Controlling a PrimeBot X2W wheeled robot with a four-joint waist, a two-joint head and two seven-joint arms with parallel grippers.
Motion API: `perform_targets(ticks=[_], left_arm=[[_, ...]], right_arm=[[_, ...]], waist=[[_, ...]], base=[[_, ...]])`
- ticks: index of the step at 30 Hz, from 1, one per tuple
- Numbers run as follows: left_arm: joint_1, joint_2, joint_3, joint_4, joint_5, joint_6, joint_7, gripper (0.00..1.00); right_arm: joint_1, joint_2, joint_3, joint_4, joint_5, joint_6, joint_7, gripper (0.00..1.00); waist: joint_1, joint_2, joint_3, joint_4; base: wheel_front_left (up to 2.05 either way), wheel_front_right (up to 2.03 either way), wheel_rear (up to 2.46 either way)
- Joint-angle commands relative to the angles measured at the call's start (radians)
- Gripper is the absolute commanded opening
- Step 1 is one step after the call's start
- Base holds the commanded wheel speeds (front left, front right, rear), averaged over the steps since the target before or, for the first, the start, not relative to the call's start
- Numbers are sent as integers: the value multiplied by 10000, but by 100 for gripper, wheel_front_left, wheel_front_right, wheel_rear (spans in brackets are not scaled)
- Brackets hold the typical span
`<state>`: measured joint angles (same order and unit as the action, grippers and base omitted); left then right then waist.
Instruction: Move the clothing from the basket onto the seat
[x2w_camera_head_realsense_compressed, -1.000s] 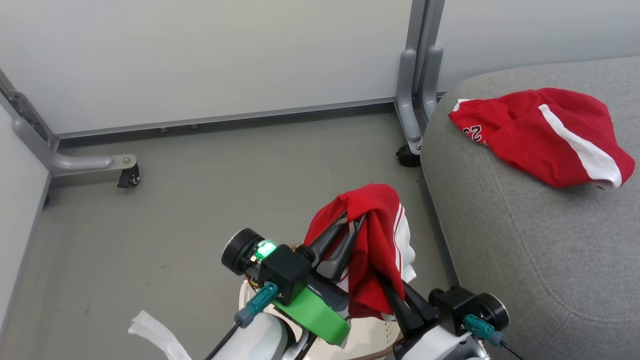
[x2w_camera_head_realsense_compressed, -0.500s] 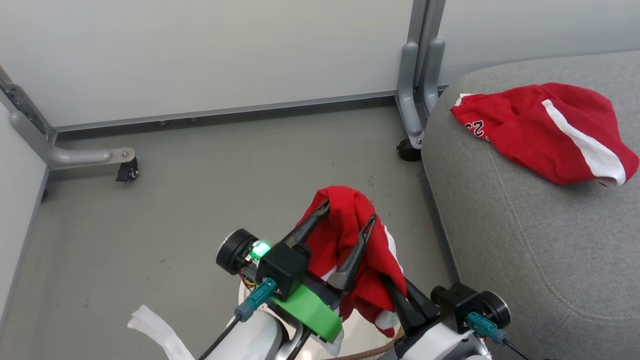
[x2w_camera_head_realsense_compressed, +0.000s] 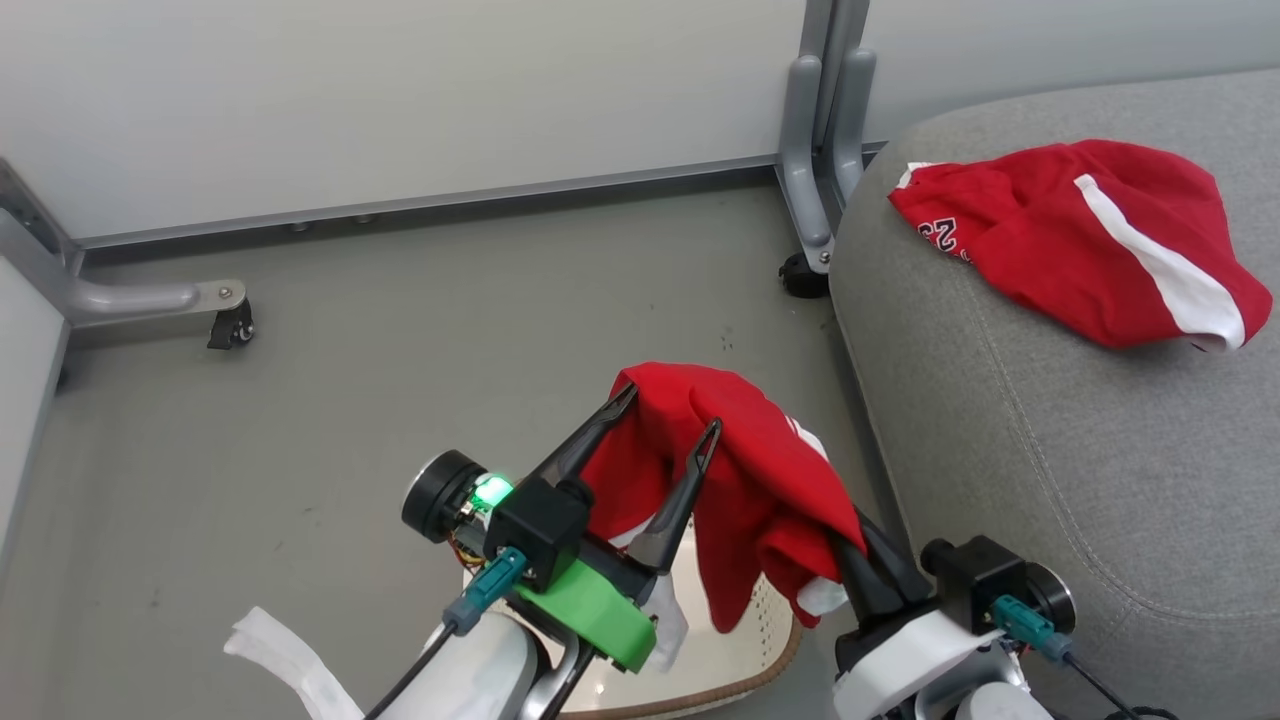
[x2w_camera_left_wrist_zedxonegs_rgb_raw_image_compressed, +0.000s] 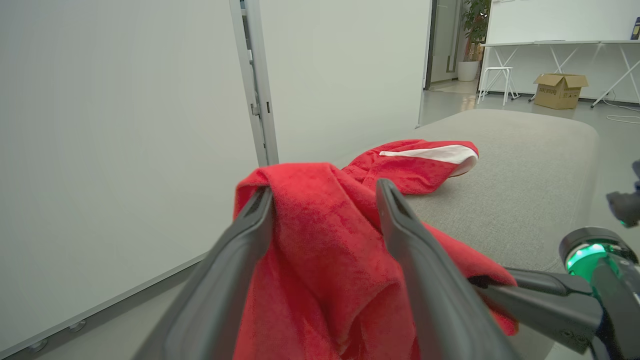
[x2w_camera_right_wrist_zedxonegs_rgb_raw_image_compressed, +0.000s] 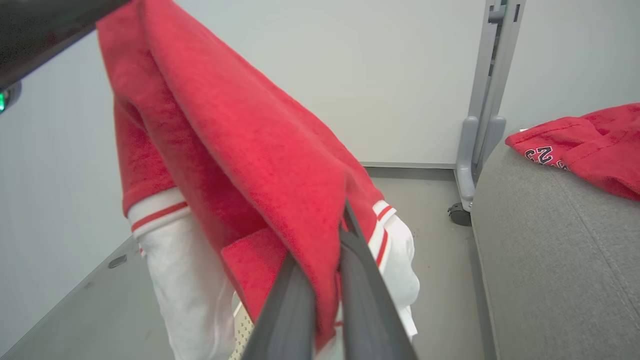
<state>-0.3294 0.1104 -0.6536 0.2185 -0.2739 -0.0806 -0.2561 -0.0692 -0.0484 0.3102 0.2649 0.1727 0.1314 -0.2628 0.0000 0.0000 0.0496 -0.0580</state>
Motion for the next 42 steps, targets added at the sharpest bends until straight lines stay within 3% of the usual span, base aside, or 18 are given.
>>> perform_targets(ticks=[1,9,19,29,36,42], left_arm=[[-145,108,51,-56,-95,36,24,100],[-5,741,473,-186,-222,144,15,100],[539,1799,1262,-613,-375,589,-23,100],[1443,2537,1663,-1260,-475,779,-79,100],[1317,2721,1500,-1470,-301,717,-7,100],[920,2841,1165,-1841,-19,467,194,100]], right_arm=[[-151,-34,-137,-74,-68,-14,-30,0],[-306,-32,-671,-368,-193,-14,-30,0],[-259,-29,-760,-1018,127,-12,-32,0],[27,-25,-778,-1557,374,-12,-32,0],[40,-22,-881,-1918,363,-12,-32,0],[-665,-34,-1587,-2334,186,-12,-32,0]], waist=[[0,0,165,-156],[0,0,804,-967],[0,0,1689,-2741],[0,0,2270,-4045],[0,0,2605,-4345],[0,0,3256,-4103]], base=[[0,0,0],[0,0,0],[0,0,0],[0,0,0],[0,0,0],[0,0,0]])
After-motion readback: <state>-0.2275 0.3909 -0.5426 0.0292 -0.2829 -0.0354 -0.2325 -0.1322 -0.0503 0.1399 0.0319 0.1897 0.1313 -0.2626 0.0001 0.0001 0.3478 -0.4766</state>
